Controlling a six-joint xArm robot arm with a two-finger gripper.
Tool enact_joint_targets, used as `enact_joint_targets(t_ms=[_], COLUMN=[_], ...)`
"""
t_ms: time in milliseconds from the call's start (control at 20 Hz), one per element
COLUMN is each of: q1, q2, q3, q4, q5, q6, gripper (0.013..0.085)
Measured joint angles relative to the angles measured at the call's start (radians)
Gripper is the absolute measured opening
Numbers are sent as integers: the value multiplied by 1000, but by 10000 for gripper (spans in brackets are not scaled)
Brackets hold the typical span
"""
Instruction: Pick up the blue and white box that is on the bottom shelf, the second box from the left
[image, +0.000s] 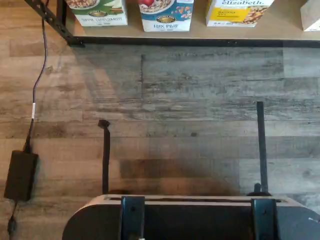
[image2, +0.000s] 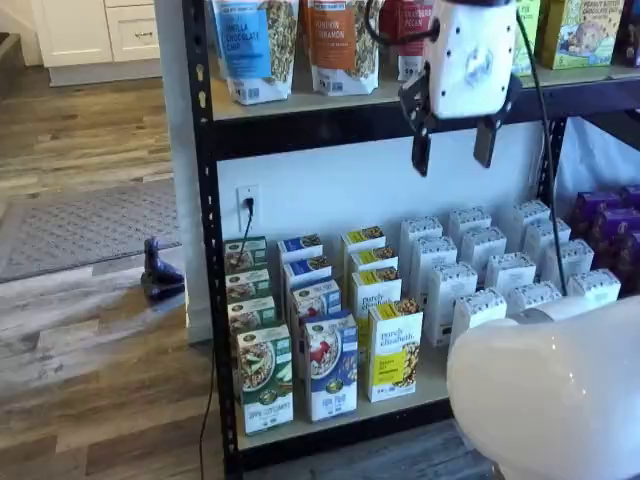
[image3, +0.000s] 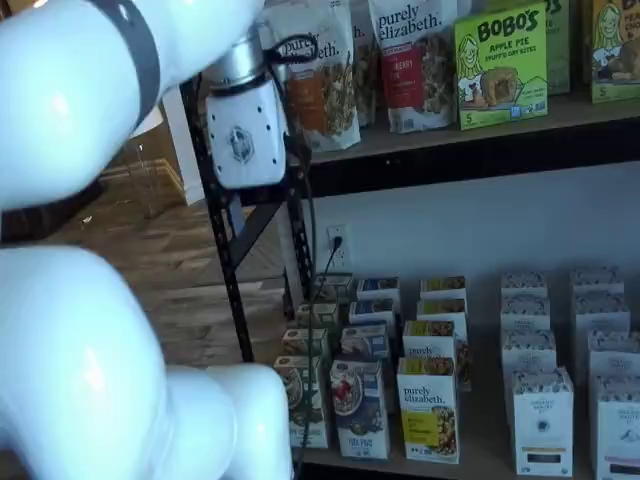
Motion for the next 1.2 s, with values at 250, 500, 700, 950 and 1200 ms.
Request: enact_joint_targets(t_ms=[250, 500, 700, 950, 1200], q1=[2, 13, 33, 62, 97], q2=[-6, -25, -10, 9, 34], q3=[98, 200, 255, 336, 422], q4=[11, 12, 8, 7, -1], q5=[-89, -214, -279, -389, -525], q6=[1, 7, 24, 50, 83], gripper=[850, 850, 850, 850, 850])
